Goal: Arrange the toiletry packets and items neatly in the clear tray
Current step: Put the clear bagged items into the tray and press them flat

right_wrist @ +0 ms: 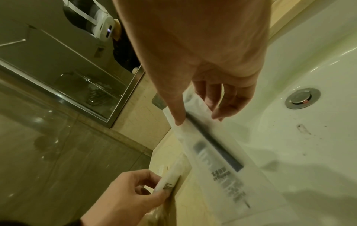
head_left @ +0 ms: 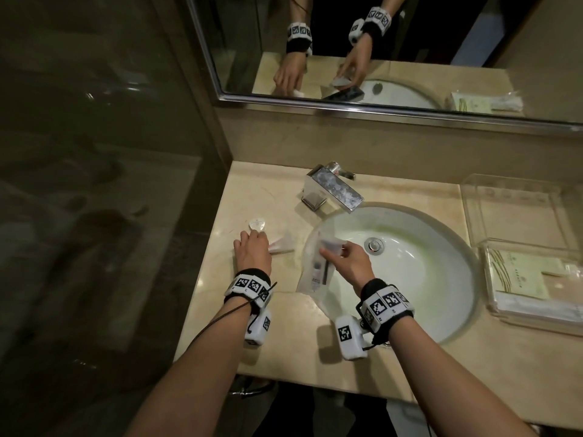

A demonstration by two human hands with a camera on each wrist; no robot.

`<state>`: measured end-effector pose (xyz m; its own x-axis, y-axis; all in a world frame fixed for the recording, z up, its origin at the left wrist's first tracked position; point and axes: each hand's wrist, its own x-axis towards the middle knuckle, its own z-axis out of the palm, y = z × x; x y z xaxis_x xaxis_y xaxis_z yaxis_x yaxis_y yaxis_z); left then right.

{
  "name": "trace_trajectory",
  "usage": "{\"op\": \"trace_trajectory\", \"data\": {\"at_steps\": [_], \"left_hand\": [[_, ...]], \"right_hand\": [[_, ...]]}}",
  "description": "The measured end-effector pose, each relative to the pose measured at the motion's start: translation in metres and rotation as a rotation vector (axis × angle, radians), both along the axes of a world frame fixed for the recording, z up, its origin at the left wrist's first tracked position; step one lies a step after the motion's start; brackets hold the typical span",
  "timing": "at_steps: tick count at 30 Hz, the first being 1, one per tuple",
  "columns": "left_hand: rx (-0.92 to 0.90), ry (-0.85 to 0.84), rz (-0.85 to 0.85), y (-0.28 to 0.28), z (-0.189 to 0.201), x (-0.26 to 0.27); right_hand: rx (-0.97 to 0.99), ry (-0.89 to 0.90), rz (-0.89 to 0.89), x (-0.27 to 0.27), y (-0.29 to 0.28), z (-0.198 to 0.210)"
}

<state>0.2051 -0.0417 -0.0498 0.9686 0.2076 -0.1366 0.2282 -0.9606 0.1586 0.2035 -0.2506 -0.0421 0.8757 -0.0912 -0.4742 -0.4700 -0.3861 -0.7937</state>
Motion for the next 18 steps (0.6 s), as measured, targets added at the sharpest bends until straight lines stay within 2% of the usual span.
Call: {"op": "trace_trajectory", "data": {"at_steps": [4,8,12,18], "left_hand": [[-0.054,-0.058,-0.015,-0.008,0.010,-0.004],[-0.156,-0.093,-0.019,-0.030,0.036,-0.015],[-0.462,0.018,0.085,-0.058,0.056,-0.027],[-0.852,0.182,-0.003,-0.121,0.065,-0.024]], "right_hand": [[0.027,-0.025,-0.015,-0.006,-0.013,0.003],[0.093,-0.052,-0.035,-0.011,-0.033,0.009],[0.158,-0.069,-0.049,-0.017,-0.061,0.027],[0.258,-0.067,-0.232,-0.028,-0.130,0.048]]}}
